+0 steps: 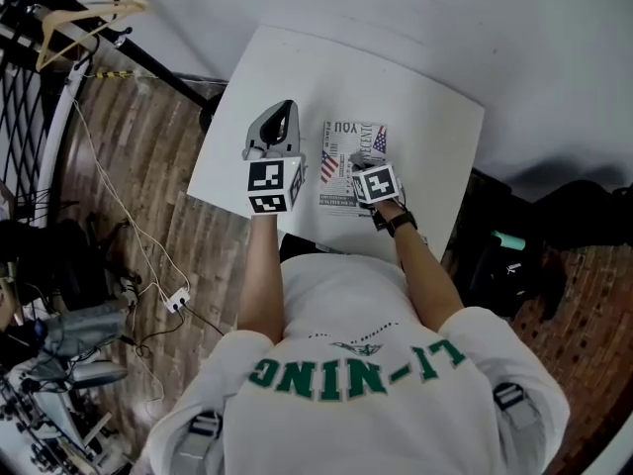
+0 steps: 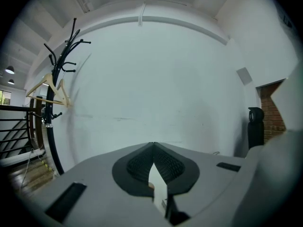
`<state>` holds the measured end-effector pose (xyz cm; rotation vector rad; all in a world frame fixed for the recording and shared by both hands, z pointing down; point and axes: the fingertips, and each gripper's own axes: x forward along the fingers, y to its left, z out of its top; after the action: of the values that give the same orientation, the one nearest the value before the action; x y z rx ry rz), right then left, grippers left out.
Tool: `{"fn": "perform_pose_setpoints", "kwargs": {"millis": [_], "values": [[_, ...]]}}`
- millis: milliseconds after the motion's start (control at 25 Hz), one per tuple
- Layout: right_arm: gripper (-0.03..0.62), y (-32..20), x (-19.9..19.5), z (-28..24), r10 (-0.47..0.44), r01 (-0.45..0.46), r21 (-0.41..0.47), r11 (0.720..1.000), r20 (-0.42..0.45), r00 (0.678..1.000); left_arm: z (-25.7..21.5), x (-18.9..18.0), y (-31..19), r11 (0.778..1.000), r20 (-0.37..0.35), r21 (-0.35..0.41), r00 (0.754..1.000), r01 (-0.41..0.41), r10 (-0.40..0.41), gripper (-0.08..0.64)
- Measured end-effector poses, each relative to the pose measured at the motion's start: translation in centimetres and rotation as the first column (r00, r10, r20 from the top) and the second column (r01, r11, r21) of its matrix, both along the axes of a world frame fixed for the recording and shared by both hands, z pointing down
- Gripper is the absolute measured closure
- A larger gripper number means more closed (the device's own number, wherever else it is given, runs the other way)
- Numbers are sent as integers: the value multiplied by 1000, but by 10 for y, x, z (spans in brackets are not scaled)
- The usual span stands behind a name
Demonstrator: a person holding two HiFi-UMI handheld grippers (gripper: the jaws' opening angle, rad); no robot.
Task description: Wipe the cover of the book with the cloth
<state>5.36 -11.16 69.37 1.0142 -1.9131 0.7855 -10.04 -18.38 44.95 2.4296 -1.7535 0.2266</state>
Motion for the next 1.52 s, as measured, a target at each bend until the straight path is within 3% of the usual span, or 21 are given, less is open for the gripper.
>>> {"fn": "perform_pose_setpoints", "kwargs": {"millis": [240, 520, 640, 760, 920, 1080, 1240, 1520], "values": [[557, 4, 63, -2, 138, -138, -7, 990, -2, 990, -7, 41, -8, 996, -2, 18, 997, -82, 82, 554], [557, 3, 64, -1, 122, -122, 0, 993, -36, 992, -7, 34, -5, 998, 0, 17, 998, -58, 58, 554], [557, 4, 36, -3, 96, -94, -39, 995, 44, 994, -3, 17, 1, 1000, 2, 6, 1000, -16, 16, 554], [557, 8, -15, -7, 2, 3, -48, 999, 97, 995, 1, -3, 9, 1000, 4, -5, 1000, 27, -27, 554], [557, 20, -76, -2, -140, 146, -49, 988, 110, 984, 6, -24, 20, 997, 3, -13, 997, 79, -79, 554], [557, 26, -94, 4, -199, 204, -48, 978, 93, 976, 6, -35, 27, 995, 8, -15, 995, 101, -101, 554], [557, 29, -71, 3, -161, 166, -56, 985, 85, 983, 4, -36, 24, 996, 6, -15, 996, 89, -89, 554], [557, 36, 22, 3, 43, -40, -57, 998, 47, 998, 1, 8, 11, 1000, -7, -1, 1000, -17, 17, 554]]}}
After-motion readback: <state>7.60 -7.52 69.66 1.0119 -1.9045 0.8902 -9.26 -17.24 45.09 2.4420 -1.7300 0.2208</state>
